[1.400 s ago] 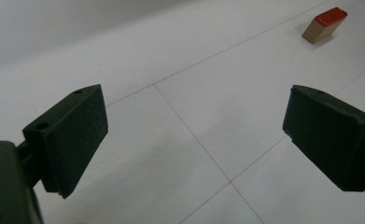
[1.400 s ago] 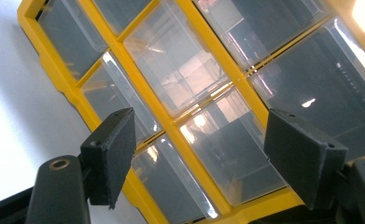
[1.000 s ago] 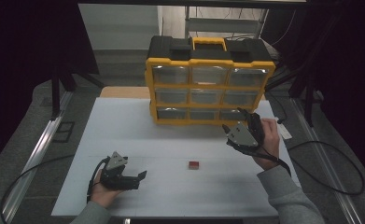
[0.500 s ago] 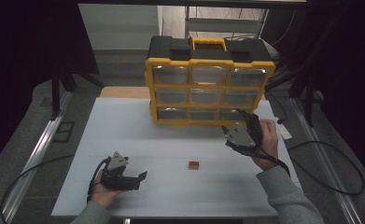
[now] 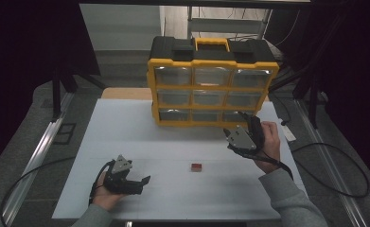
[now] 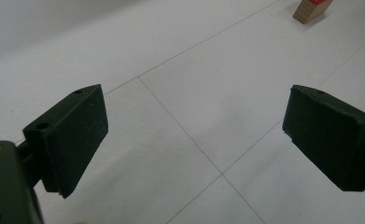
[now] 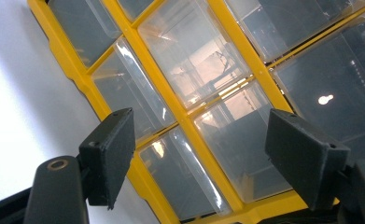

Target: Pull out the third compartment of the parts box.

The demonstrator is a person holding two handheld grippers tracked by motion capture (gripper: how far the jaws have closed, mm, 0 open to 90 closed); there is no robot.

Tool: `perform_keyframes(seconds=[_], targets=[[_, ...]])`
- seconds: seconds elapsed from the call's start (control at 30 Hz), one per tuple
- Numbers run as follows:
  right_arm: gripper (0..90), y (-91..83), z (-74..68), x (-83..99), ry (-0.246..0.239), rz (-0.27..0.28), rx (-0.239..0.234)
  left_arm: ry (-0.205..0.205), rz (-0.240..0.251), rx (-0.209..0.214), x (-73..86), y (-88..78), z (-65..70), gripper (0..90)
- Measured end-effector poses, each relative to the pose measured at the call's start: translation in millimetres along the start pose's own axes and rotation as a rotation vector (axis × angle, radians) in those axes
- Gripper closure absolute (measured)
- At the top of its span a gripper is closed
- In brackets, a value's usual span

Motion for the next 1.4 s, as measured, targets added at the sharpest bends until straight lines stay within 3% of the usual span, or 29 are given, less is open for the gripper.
perform_keyframes(seconds=[1.4], targets=[[24.7,4.5,-8.5,1.9,-0.019,-0.019,-0.013,0.022,-0.034,0.004,1.5,3.9,2.9,7.6]])
Point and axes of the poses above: each handheld gripper's, and its own axes: y roughly forward along the jaws, x roughly out of its underside, z roughly to its right, the point moved 6 cm from there along y, roughly forward along the jaws, and after that the axes turned 14 degrees about -z, right-handed, at the moved point
